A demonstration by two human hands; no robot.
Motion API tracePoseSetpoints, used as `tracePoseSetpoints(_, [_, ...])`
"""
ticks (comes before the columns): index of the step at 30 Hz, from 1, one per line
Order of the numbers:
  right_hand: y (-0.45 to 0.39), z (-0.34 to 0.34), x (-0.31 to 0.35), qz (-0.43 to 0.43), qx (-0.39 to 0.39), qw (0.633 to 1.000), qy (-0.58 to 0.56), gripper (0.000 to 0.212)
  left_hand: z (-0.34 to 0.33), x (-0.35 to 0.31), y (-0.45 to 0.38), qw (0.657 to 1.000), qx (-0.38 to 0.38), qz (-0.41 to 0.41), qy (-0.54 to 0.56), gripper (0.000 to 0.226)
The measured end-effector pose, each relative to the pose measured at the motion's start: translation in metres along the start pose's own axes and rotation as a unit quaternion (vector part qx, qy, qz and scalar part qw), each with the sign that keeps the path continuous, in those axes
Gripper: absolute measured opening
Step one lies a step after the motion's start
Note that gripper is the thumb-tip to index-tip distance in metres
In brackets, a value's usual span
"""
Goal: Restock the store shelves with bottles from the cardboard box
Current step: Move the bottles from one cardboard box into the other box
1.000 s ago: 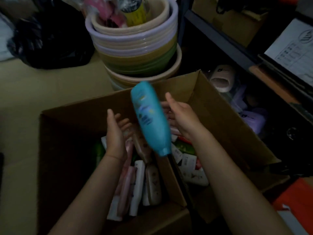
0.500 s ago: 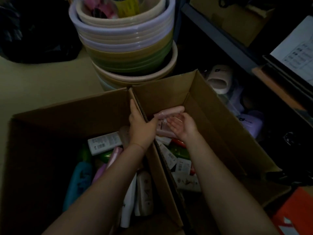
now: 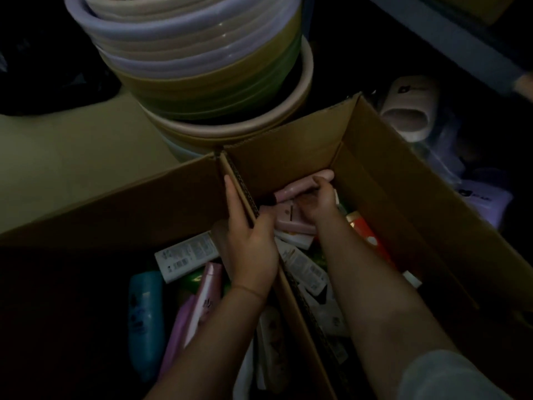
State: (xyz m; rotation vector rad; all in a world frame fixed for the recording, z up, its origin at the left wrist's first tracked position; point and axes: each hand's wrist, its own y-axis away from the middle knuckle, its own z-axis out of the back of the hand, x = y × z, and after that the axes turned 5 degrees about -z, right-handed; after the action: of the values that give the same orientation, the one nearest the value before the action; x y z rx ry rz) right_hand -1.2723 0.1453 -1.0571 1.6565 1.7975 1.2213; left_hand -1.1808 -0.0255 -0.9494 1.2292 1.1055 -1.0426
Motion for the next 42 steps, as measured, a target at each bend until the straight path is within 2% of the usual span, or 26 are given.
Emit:
tracePoseSetpoints(2, [-0.004, -0.001, 0.004, 0.008, -0.019, 0.999, 0.028, 0.056, -0.002, 0.001, 0.000, 1.000, 0.000, -0.006, 0.000, 0.083])
tracePoseSetpoints(6, [-0.011, -0.004, 0.003, 0.020, -0.067, 0.984, 0.164, 0.069, -0.004, 0.004, 0.002, 1.000, 0.002, -0.014, 0.013, 0.080])
tracePoseSetpoints(13, [-0.017, -0.006, -0.004, 0.026, -0.063, 0.962, 0.265, 0.057, -0.007, 0.001, 0.004, 1.000, 0.000, -0.019, 0.021, 0.084])
tracePoseSetpoints(18, [-0.007, -0.015, -0.005, 0.017, -0.056, 0.965, 0.256, 0.052, -0.008, -0.004, 0.006, 0.999, -0.002, -0.021, 0.041, 0.088])
tracePoseSetpoints(20, [-0.008, -0.013, -0.008, 0.032, -0.072, 0.964, 0.253, 0.061, -0.008, -0.005, 0.006, 0.999, 0.003, -0.024, 0.044, 0.088])
tracePoseSetpoints(23, [-0.009, -0.012, -0.013, 0.044, -0.079, 0.963, 0.252, 0.058, -0.007, -0.008, 0.008, 0.999, 0.008, -0.022, 0.039, 0.087])
tracePoseSetpoints(27, [-0.007, -0.016, -0.015, 0.032, -0.057, 0.963, 0.261, 0.066, -0.005, -0.008, 0.008, 0.999, 0.007, -0.021, 0.025, 0.082])
tracePoseSetpoints(31, [0.013, -0.016, -0.009, 0.034, -0.033, 0.965, 0.258, 0.053, -0.006, -0.010, 0.009, 1.000, 0.007, -0.010, 0.011, 0.080])
tracePoseSetpoints(35, [0.066, -0.028, -0.005, 0.052, 0.006, 0.961, 0.273, 0.029, -0.007, -0.015, 0.010, 1.000, 0.002, 0.002, 0.001, 0.080])
tracePoseSetpoints(39, [0.126, -0.029, 0.009, 0.090, 0.046, 0.971, 0.216, 0.046, -0.004, -0.025, 0.014, 0.999, 0.004, 0.029, -0.032, 0.079])
tracePoseSetpoints(42, [0.176, -0.035, 0.013, 0.107, 0.066, 0.954, 0.273, 0.058, 0.006, -0.035, 0.018, 0.998, 0.013, 0.061, -0.021, 0.075])
